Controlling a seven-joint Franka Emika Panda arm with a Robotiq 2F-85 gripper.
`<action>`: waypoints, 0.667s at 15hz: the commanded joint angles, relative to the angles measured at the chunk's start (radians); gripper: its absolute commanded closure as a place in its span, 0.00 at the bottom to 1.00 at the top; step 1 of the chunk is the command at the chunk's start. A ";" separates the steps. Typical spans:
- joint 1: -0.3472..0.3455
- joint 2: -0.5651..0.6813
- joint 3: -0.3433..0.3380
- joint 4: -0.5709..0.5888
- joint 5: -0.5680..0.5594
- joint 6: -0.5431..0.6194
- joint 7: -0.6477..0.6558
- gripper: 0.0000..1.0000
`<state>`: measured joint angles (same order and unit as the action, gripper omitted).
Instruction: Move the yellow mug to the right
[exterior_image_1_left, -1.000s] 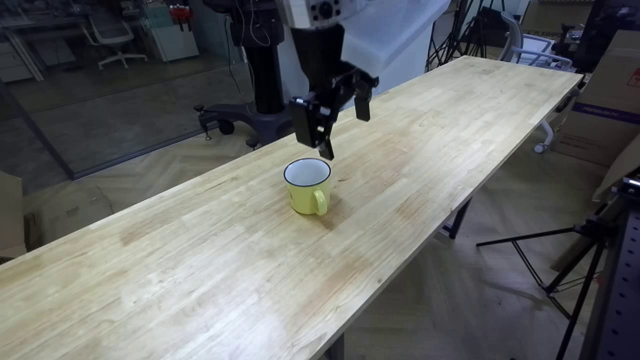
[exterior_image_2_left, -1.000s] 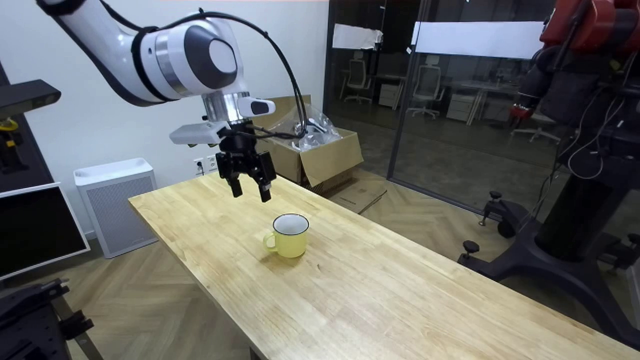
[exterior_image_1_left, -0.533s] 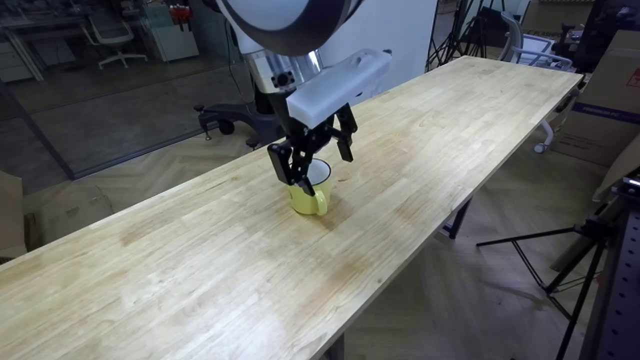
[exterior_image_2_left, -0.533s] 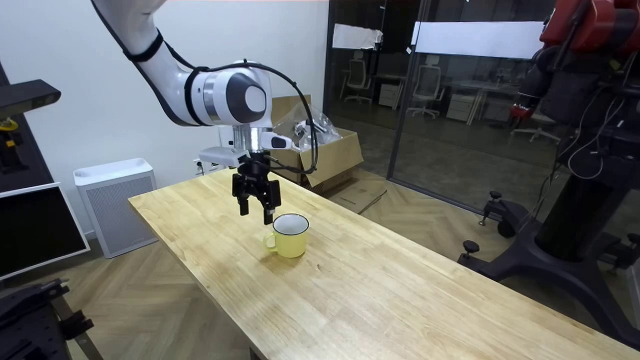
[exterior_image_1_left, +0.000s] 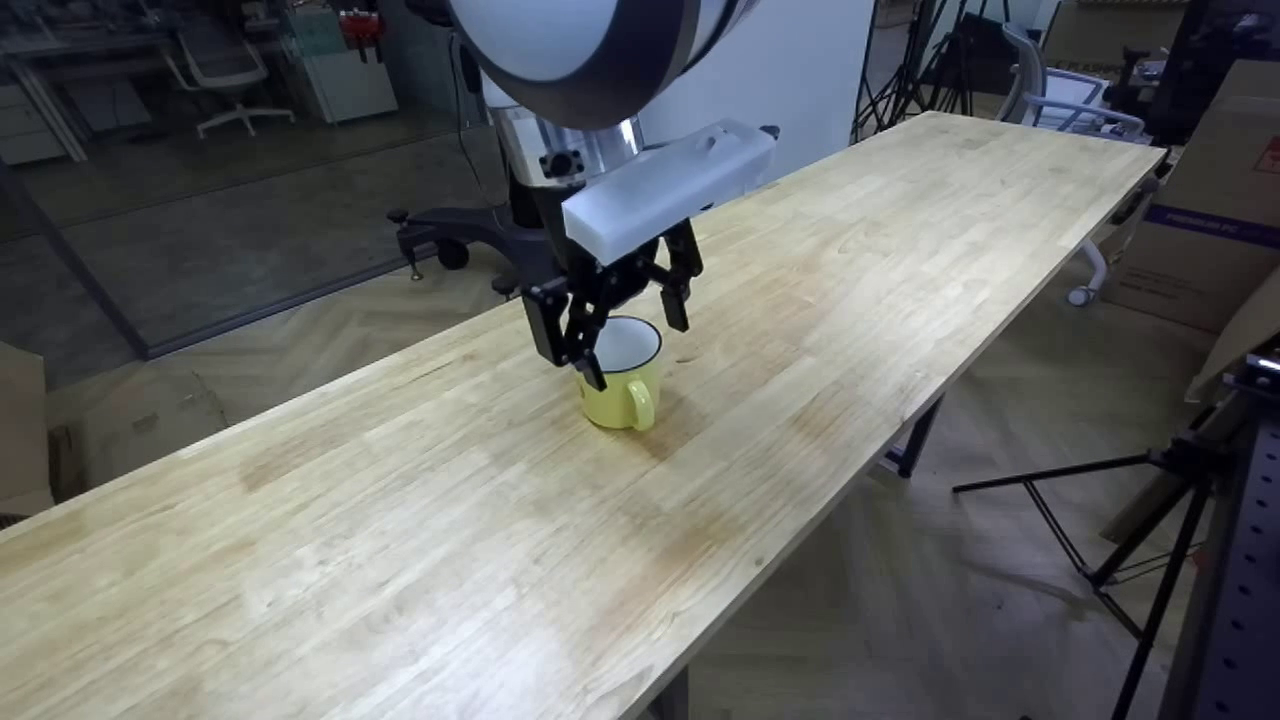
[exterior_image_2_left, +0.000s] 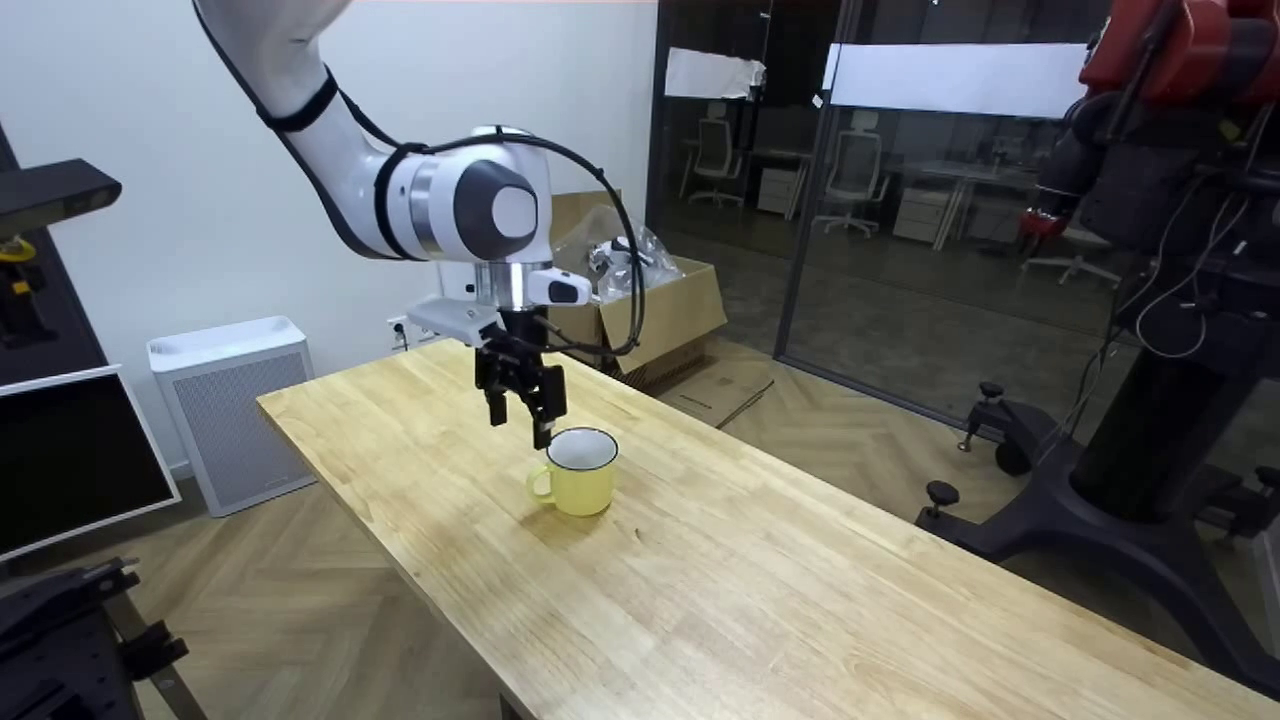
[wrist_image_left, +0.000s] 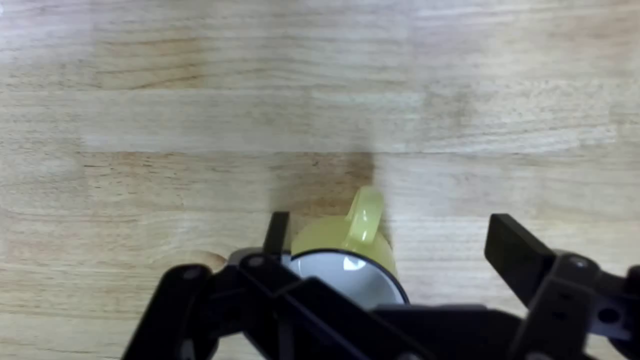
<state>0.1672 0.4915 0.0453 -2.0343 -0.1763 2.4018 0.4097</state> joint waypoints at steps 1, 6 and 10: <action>0.005 0.006 -0.046 -0.001 0.049 0.127 0.032 0.00; 0.035 0.027 -0.137 0.008 0.022 0.183 0.079 0.00; 0.053 0.083 -0.192 0.039 0.022 0.212 0.117 0.00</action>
<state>0.1892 0.5280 -0.1045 -2.0314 -0.1408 2.5966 0.4592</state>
